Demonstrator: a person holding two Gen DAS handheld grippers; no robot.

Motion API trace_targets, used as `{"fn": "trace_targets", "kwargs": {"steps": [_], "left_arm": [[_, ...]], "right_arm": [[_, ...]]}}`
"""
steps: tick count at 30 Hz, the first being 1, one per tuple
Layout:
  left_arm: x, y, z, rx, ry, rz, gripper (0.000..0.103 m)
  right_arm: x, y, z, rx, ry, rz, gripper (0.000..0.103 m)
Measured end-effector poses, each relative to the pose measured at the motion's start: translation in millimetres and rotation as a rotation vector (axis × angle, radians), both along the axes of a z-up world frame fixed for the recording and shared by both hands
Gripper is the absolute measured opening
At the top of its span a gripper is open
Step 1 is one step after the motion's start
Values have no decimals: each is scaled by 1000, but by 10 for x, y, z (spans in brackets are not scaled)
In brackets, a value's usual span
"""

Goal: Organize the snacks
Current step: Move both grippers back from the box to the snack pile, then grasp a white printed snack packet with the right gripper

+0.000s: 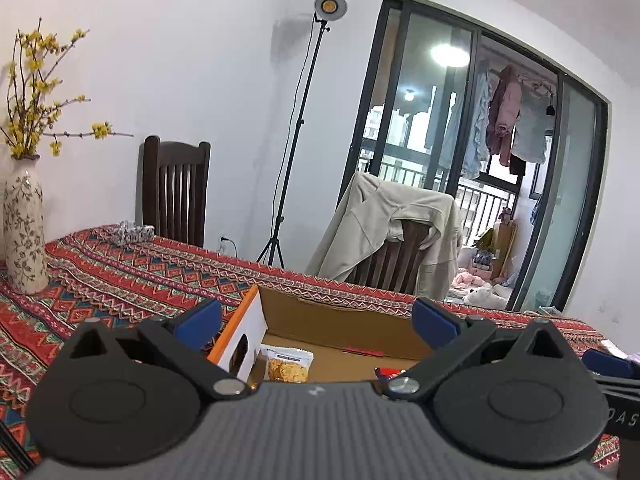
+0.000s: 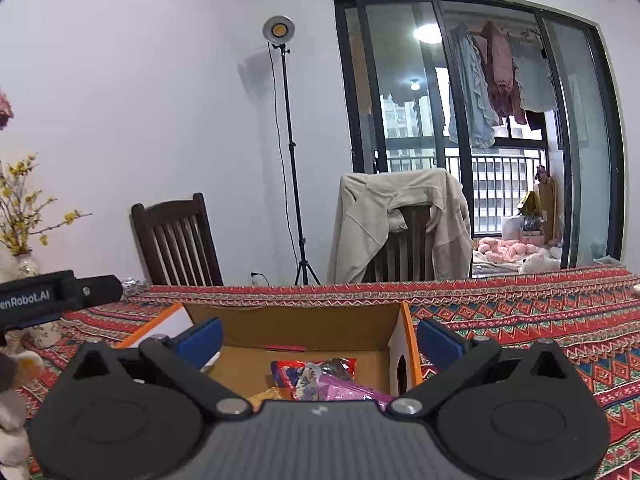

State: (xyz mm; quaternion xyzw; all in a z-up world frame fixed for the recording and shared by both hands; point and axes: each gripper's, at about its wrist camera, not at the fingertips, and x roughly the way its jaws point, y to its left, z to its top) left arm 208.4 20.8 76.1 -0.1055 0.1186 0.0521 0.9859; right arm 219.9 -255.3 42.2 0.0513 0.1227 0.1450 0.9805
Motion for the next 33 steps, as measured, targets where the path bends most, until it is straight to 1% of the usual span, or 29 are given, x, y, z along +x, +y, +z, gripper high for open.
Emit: {"fn": "trace_targets", "kwargs": {"steps": [7, 15, 20, 24, 29, 33], "left_arm": [[-278, 58, 3, 18, 9, 5, 103], [-545, 180, -121, 53, 48, 15, 103], [-659, 293, -279, 68, 96, 23, 103], [-728, 392, -401, 57, 146, 15, 103], [-823, 459, -551, 58, 162, 10, 103], [-839, 506, -688, 35, 166, 8, 103]], "right_arm": [[-264, -97, 38, -9, -4, 4, 103], [-518, -318, -63, -16, 27, -15, 103], [-658, -467, -192, -28, 70, -10, 103], [-750, -584, -295, -45, 104, -36, 103], [-869, -703, -432, -43, 151, -53, 103], [-910, -795, -578, -23, 207, -71, 103]]}}
